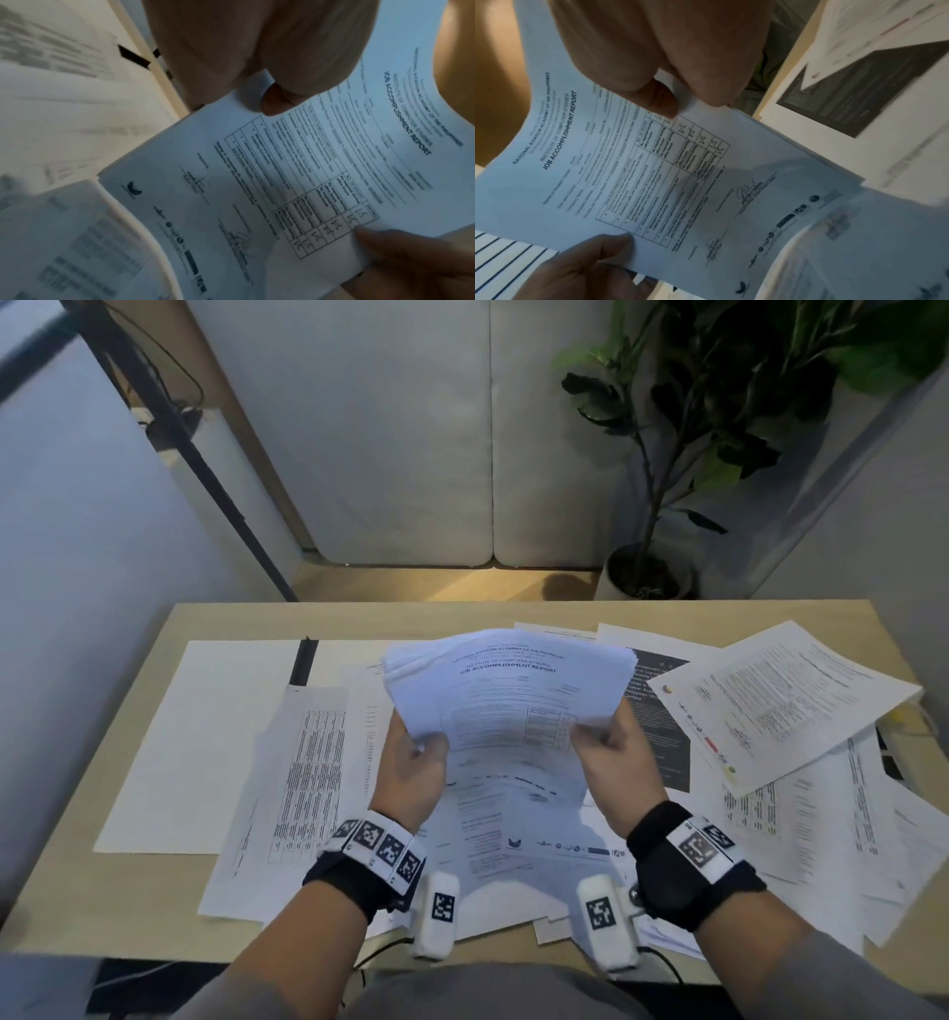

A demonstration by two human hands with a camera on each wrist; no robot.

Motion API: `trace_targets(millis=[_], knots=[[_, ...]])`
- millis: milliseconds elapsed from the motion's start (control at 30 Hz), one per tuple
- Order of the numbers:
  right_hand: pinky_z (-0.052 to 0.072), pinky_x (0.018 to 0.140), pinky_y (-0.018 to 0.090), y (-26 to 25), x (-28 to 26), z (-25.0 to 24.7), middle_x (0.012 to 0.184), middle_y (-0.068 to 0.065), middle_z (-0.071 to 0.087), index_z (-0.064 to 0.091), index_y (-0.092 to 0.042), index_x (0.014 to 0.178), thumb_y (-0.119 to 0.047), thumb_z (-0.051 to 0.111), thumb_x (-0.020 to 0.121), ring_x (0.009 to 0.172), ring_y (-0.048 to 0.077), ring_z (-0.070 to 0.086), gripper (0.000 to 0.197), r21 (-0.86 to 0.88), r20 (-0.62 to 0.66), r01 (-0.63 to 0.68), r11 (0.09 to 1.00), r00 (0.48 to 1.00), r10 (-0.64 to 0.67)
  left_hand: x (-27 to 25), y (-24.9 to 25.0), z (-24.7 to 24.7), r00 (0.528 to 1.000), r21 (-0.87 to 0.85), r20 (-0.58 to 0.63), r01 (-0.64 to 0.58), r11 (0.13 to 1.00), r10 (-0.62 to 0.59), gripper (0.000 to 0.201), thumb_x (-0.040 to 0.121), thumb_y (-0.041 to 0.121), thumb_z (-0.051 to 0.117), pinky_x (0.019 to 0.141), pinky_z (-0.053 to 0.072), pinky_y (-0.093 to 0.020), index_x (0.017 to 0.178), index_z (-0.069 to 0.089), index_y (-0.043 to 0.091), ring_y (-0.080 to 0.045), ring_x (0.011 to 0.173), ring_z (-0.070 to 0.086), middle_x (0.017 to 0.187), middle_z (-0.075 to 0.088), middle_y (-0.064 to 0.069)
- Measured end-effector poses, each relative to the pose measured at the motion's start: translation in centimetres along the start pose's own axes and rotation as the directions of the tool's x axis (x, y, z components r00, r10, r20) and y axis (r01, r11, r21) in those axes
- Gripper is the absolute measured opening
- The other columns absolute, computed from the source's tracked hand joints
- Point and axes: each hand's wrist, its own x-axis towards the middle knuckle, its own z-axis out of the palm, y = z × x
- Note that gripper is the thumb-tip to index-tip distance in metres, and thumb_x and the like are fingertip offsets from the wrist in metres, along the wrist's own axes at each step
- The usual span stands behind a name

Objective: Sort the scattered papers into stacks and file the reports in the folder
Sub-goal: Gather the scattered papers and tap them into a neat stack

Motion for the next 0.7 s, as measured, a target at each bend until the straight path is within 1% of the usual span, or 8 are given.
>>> trace_targets(millis=[67,200,300,367,400,467,600,700], knots=[[0.048,0.112,0.041,-1.4,-0.5,-0.3,0.123,-0.012,0.073,0.055,-0.026,0.137,0.011,0.049,0.102,0.120,0.006,0.066,0.052,0.004,0.008,0.078,0.997,0.997,-0.078,0.2,1.7,-0.7,0.997,0.023,-0.013,-0.079,0.997,0.079,0.052,0.095,0.006,0.051,0.108,0.048,-0.030,0.146,0.049,0.014,-0.017,0.130,0.056,0.136,0.062,-0.002],[0.050,0.107,0.029,-4.4,-1.8,-1.1,0.133,-0.003,0.068,0.051,-0.020,0.139,0.015,0.045,0.101,0.128,0.011,0.061,0.052,0.018,0.052,0.308,0.951,0.950,-0.309,-0.1,5.4,-2.3,0.967,-0.048,-0.076,-0.247,0.968,0.243,0.049,0.094,0.006,0.051,0.106,0.047,-0.025,0.143,0.049,0.007,-0.013,0.128,0.055,0.134,0.060,-0.001],[0.047,0.080,0.010,-3.8,-1.6,-1.2,0.093,-0.023,0.070,0.059,-0.016,0.113,0.015,0.046,0.100,0.085,-0.013,0.063,0.036,-0.074,0.085,0.339,0.938,0.939,-0.333,0.4,3.8,-2.6,0.971,0.012,-0.071,-0.227,0.974,0.227,0.042,0.095,0.015,0.056,0.099,0.052,-0.040,0.137,0.051,0.010,-0.024,0.108,0.064,0.119,0.064,-0.008],[0.041,0.078,0.015,-1.5,-1.0,-1.3,0.072,-0.030,0.062,0.055,-0.023,0.100,0.009,0.049,0.102,0.069,-0.012,0.058,0.033,-0.134,0.104,0.233,0.963,0.970,-0.220,0.6,1.6,-1.6,0.995,-0.014,-0.012,-0.103,0.995,0.103,0.040,0.097,0.010,0.057,0.106,0.047,-0.054,0.136,0.054,0.014,-0.032,0.107,0.066,0.117,0.068,-0.013],[0.044,0.083,0.022,0.0,-0.5,-1.4,0.079,-0.030,0.065,0.055,-0.025,0.108,0.005,0.051,0.103,0.076,-0.011,0.060,0.030,-0.148,0.120,0.160,0.976,0.982,-0.142,0.6,0.3,-1.2,0.995,-0.011,0.028,-0.091,0.996,0.091,0.036,0.096,0.004,0.054,0.088,0.057,-0.044,0.126,0.061,0.022,-0.022,0.093,0.069,0.103,0.073,0.003],[0.053,0.095,0.030,2.1,0.4,-1.6,0.109,-0.022,0.070,0.053,-0.028,0.123,-0.002,0.053,0.104,0.102,-0.006,0.065,0.032,-0.216,0.142,0.139,0.967,0.984,-0.110,0.3,-0.9,-0.6,0.993,0.097,0.052,-0.114,0.989,0.109,0.046,0.096,-0.006,0.049,0.064,0.044,-0.028,0.103,0.063,0.037,-0.008,0.055,0.046,0.066,0.060,0.021],[0.051,0.100,0.026,3.5,1.2,-1.5,0.126,-0.010,0.067,0.053,-0.024,0.131,-0.003,0.050,0.105,0.115,-0.002,0.063,0.034,-0.227,0.125,0.140,0.964,0.986,-0.114,0.7,-2.7,-1.0,1.000,0.099,0.011,-0.026,0.995,0.025,0.021,0.100,0.013,0.052,0.058,0.037,-0.031,0.095,0.068,0.026,-0.015,0.056,0.039,0.062,0.054,-0.008],[0.052,0.103,0.038,3.7,1.9,-0.6,0.118,-0.005,0.068,0.053,-0.031,0.132,-0.004,0.048,0.105,0.108,0.000,0.063,0.039,-0.270,0.115,0.154,0.950,0.985,-0.127,1.0,-2.7,-0.9,0.999,0.149,0.002,0.048,0.988,-0.049,0.031,0.102,0.025,0.050,0.053,0.039,-0.031,0.071,0.053,0.024,-0.007,0.045,0.041,0.049,0.046,0.012]])
